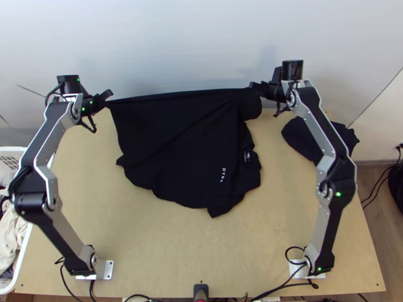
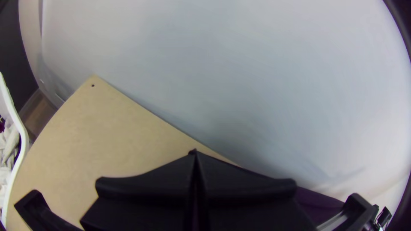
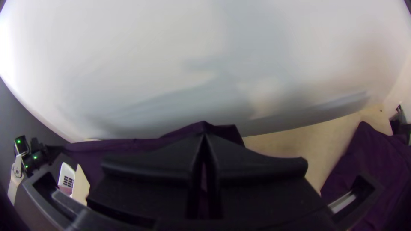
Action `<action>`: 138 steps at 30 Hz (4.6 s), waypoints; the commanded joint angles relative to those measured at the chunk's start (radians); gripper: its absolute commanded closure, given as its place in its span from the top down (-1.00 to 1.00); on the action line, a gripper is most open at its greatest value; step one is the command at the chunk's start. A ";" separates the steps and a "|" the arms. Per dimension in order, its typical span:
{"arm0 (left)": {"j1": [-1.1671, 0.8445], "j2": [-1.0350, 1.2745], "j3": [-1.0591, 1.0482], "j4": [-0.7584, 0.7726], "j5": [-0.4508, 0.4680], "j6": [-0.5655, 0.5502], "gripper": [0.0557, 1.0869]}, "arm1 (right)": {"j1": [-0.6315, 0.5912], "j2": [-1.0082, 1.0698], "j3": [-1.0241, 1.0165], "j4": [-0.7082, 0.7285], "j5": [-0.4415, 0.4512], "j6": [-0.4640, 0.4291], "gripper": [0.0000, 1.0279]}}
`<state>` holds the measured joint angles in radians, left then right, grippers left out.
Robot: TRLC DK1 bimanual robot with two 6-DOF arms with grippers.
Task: Fold the t-shirt
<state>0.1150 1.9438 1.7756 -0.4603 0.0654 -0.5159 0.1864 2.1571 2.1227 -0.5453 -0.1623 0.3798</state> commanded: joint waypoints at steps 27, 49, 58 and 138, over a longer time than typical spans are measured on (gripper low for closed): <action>-0.018 -0.200 -0.418 0.005 0.122 0.140 -0.92 | 0.007 -0.233 -0.463 -0.139 -0.167 -0.021 -0.95; 0.022 -0.385 -0.505 -0.190 0.269 0.205 0.59 | 0.019 -0.393 -0.593 -0.068 -0.198 0.067 0.93; 0.008 -0.637 -0.726 -0.462 0.287 0.386 0.76 | -0.015 -0.560 -0.607 -0.117 -0.207 0.163 0.93; -0.351 -0.092 -0.146 -0.561 -0.013 0.240 0.89 | 0.084 -0.758 -0.920 -0.208 -0.198 0.077 0.93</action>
<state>-0.2314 1.8961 1.7714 -1.1213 0.0589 -0.2790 0.2600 1.3849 1.1919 -0.7574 -0.3607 0.4561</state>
